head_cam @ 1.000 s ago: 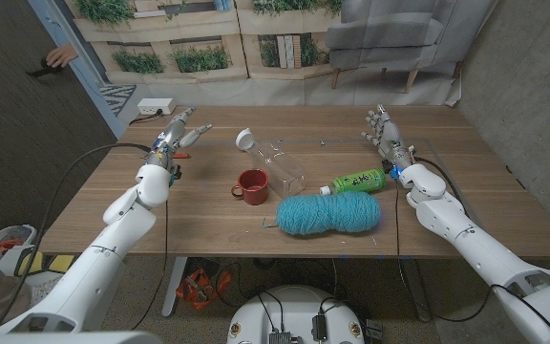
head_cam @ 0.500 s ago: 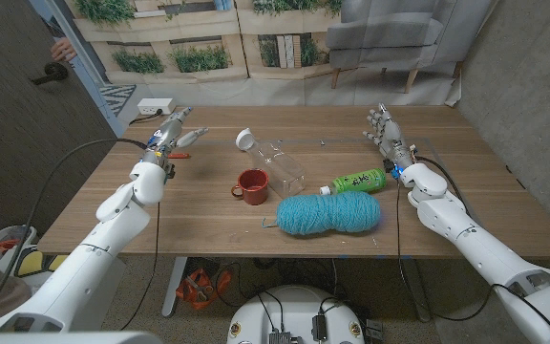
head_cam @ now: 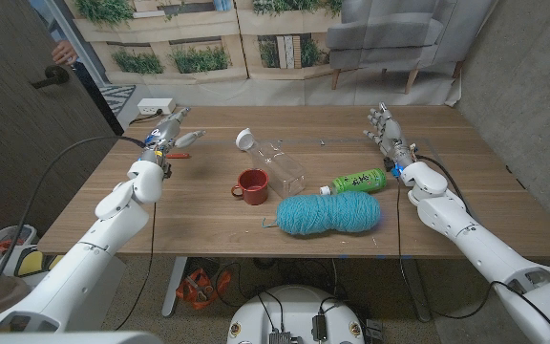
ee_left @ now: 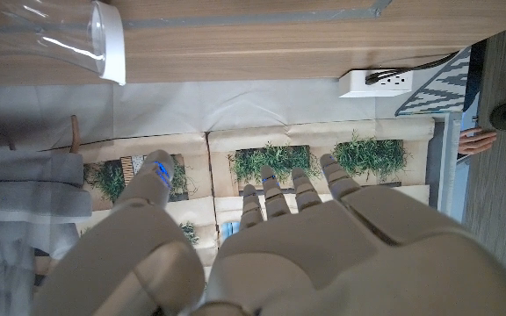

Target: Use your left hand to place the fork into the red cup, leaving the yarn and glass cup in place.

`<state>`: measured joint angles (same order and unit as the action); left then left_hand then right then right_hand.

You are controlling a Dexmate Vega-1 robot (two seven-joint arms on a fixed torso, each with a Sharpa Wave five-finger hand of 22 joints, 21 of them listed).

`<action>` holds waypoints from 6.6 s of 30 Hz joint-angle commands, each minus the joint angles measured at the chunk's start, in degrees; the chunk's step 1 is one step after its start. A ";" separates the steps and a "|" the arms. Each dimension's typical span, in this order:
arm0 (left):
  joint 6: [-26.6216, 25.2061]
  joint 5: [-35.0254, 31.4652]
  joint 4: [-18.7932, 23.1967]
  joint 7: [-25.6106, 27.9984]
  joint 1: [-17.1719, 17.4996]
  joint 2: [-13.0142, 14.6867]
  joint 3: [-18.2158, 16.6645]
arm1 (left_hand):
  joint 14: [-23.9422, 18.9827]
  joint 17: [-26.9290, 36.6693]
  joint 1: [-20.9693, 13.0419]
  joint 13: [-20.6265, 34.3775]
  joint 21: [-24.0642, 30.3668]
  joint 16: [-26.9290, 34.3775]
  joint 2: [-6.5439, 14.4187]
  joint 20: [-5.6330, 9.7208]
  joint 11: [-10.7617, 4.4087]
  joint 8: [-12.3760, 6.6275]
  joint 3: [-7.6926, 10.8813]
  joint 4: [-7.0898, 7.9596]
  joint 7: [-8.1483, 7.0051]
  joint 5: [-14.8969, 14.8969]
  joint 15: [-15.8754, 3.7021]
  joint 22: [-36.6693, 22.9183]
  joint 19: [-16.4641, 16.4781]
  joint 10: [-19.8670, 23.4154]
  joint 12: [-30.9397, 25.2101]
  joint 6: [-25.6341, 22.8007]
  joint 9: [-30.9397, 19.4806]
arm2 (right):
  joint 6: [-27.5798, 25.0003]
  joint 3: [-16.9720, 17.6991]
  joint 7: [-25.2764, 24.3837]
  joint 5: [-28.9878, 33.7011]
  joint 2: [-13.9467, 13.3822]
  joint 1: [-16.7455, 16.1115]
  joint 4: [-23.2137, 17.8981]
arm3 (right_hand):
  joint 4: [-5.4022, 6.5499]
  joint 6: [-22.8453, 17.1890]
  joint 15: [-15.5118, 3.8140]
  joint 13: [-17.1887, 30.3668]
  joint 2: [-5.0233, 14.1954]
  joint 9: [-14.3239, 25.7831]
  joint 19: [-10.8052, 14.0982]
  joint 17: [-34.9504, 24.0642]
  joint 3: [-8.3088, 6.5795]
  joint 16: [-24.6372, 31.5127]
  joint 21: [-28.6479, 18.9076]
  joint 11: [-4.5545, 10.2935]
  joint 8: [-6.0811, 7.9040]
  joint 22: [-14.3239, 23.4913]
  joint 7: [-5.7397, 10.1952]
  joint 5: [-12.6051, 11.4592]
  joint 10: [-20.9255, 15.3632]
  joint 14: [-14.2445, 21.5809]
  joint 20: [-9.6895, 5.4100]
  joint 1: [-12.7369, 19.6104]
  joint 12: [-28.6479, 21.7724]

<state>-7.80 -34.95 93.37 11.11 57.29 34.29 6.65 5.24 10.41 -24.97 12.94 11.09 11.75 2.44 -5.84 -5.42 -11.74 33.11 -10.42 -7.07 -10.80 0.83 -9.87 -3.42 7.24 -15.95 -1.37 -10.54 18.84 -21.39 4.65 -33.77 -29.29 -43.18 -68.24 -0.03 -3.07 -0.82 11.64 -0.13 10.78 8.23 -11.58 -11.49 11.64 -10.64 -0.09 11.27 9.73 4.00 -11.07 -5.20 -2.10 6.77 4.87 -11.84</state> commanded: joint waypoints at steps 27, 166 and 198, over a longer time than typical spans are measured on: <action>-8.32 -6.30 3.01 -2.04 0.97 3.16 0.08 | -0.47 0.32 -3.14 1.07 0.21 0.17 -6.24 -0.81 -2.23 0.13 -3.07 0.32 -1.08 0.24 -0.03 -0.20 1.43 3.27 -0.54 2.05 -0.17 | 0.37 -0.80 0.45 0.78 1.08 1.55 1.78 | -0.28 -0.27 -0.22 0.12 0.34 0.27 0.07 -0.21 -0.12 0.32 -0.27 0.04 0.23 0.11 0.31 -0.05 -0.36 0.03 0.57 0.17 0.03; -12.34 -22.01 -6.37 -13.75 -8.36 8.05 8.68 | -1.30 0.04 -19.70 2.20 -0.27 -0.60 -0.20 2.32 -3.01 0.07 -4.80 1.66 -0.18 0.77 -2.49 -0.12 3.37 7.17 0.33 -1.01 -0.37 | -1.57 -0.85 -6.57 5.96 -2.82 -0.33 -4.17 | -0.84 -1.17 -1.27 0.12 1.11 0.28 0.15 -0.25 -0.19 0.50 -0.32 0.32 0.36 0.10 0.39 -0.05 -1.45 0.57 0.03 -0.06 -0.19; -9.63 -22.61 -12.91 -14.54 -11.75 5.88 10.28 | -2.10 -0.11 -20.75 2.41 -0.12 -0.18 0.37 2.56 -3.24 -0.41 -6.03 1.51 -0.27 0.73 -1.99 -0.01 3.48 9.86 -0.15 -2.84 -0.37 | -2.20 -1.73 -5.73 6.34 -1.88 1.86 -1.78 | -1.03 -1.18 -1.28 0.12 1.12 0.27 0.17 -0.21 -0.18 0.44 -0.29 0.31 0.31 0.10 0.40 -0.03 -1.54 0.58 -0.02 -0.03 -0.15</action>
<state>-18.56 -57.70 84.33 -3.09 47.46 41.61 16.09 3.57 10.11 -45.27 15.04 10.79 11.31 2.72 -3.36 -8.30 -11.84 27.41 -8.84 -7.24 -10.19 -0.98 -9.89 -0.14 16.06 -15.52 -3.66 -10.80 16.94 -22.92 -1.76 -27.67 -31.31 -41.76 -70.46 -0.72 -3.90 -1.55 11.64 0.86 10.78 8.23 -11.58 -11.55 11.86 -10.64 0.31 11.27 9.73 4.41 -11.07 -6.23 -1.79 6.77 4.79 -11.84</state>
